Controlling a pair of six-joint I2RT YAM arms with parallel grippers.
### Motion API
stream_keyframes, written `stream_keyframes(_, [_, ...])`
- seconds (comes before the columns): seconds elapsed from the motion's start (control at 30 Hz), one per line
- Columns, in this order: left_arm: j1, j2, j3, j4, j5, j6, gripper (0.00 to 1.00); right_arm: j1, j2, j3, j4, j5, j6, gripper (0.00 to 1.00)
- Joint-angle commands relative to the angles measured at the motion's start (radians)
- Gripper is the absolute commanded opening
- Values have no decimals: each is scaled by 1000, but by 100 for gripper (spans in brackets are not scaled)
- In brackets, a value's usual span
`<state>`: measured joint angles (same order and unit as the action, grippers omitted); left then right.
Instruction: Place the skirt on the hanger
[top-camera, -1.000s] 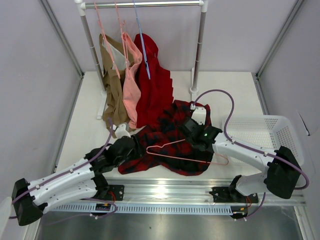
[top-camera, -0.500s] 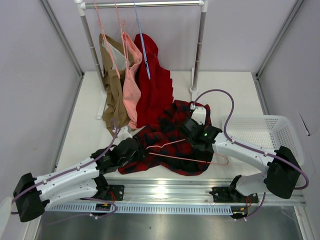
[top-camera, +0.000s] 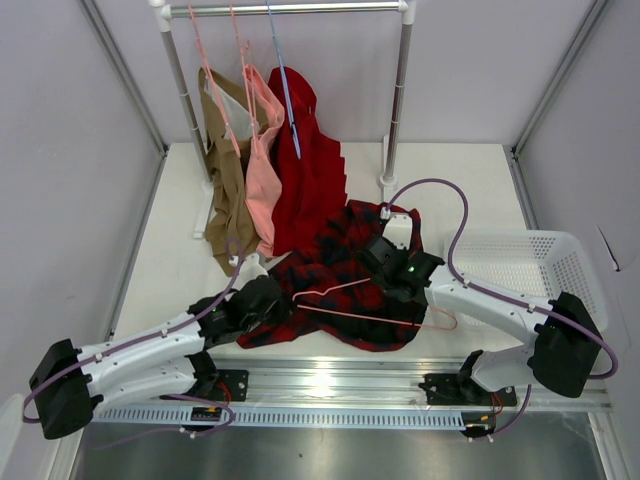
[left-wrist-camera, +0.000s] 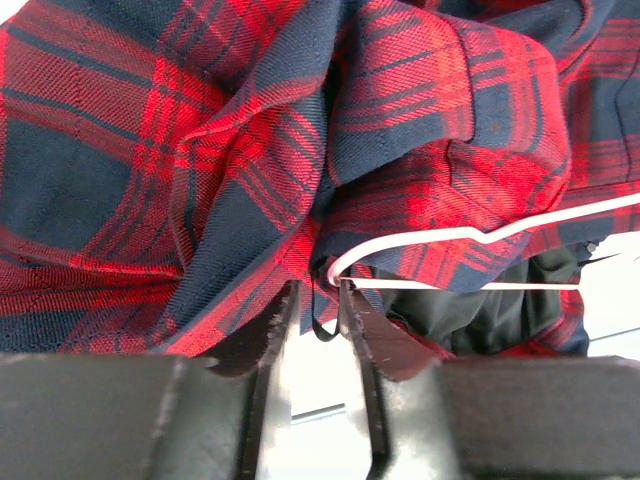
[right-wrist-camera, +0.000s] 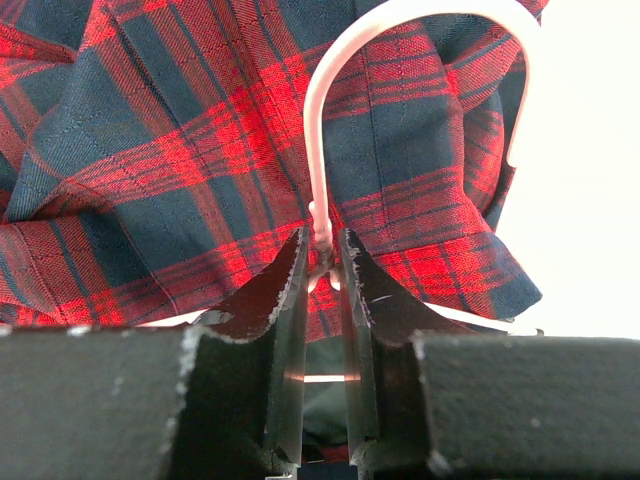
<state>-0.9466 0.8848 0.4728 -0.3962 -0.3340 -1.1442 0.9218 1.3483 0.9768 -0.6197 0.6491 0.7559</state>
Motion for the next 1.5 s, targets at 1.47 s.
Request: stream_keyframes(1.47, [58, 103, 155, -18, -37, 166, 0, 8, -61, -24, 14, 46, -9, 0])
